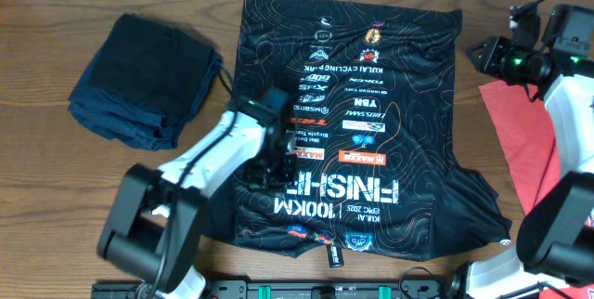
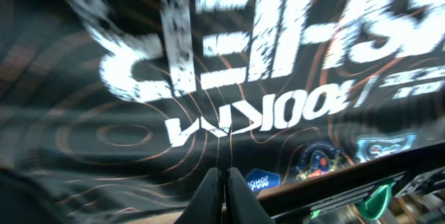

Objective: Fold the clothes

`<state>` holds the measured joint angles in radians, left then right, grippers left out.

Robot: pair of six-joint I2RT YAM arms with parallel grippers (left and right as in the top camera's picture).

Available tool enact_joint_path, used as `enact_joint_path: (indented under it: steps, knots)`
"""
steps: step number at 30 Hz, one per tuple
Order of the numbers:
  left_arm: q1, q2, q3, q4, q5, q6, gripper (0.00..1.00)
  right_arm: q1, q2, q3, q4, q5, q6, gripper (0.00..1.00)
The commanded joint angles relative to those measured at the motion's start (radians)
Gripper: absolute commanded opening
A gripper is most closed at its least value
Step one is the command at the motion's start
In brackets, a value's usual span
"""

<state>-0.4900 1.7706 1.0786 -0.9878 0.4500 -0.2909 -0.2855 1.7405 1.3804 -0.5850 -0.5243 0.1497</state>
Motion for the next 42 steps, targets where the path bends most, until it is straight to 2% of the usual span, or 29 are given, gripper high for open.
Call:
enact_joint_path:
  steps: [1, 6, 10, 14, 20, 25, 28, 29, 35, 38, 42]
  knots:
    - [-0.011, 0.045, -0.034, -0.005, 0.039, -0.081, 0.06, 0.008, -0.002, 0.006, -0.028, -0.022, 0.002, 0.28]
    - [0.003, 0.115, -0.096, -0.005, -0.023, -0.143, 0.06, 0.021, 0.003, 0.005, -0.069, 0.006, 0.002, 0.28]
    - [0.075, 0.130, -0.119, -0.010, -0.121, -0.177, 0.06, 0.027, 0.003, 0.005, -0.077, 0.044, 0.001, 0.28]
    - [0.259, 0.114, -0.117, -0.024, -0.231, -0.189, 0.06, 0.037, 0.003, 0.005, -0.077, 0.067, -0.002, 0.29]
    - [0.515, 0.103, -0.074, -0.011, -0.235, -0.111, 0.06, 0.080, 0.024, 0.005, -0.073, 0.129, -0.028, 0.33]
    - [0.605, 0.077, -0.022, -0.031, -0.245, -0.072, 0.06, 0.137, 0.105, 0.004, -0.027, 0.234, -0.026, 0.32]
    - [0.628, 0.037, 0.008, -0.059, -0.288, -0.073, 0.06, 0.159, 0.182, 0.004, 0.056, 0.251, -0.023, 0.31]
    - [0.631, 0.019, 0.018, -0.069, -0.298, -0.072, 0.06, 0.166, 0.213, 0.004, 0.094, 0.251, -0.013, 0.31]
    - [0.630, -0.127, 0.037, -0.111, -0.305, -0.070, 0.06, 0.174, 0.378, 0.004, 0.327, 0.251, 0.124, 0.13]
    - [0.630, -0.189, 0.037, -0.125, -0.301, -0.057, 0.16, 0.174, 0.435, 0.004, 0.409, 0.252, 0.178, 0.04]
    - [0.630, -0.263, 0.037, -0.133, -0.301, -0.057, 0.17, 0.174, 0.492, 0.004, 0.436, 0.319, 0.219, 0.01]
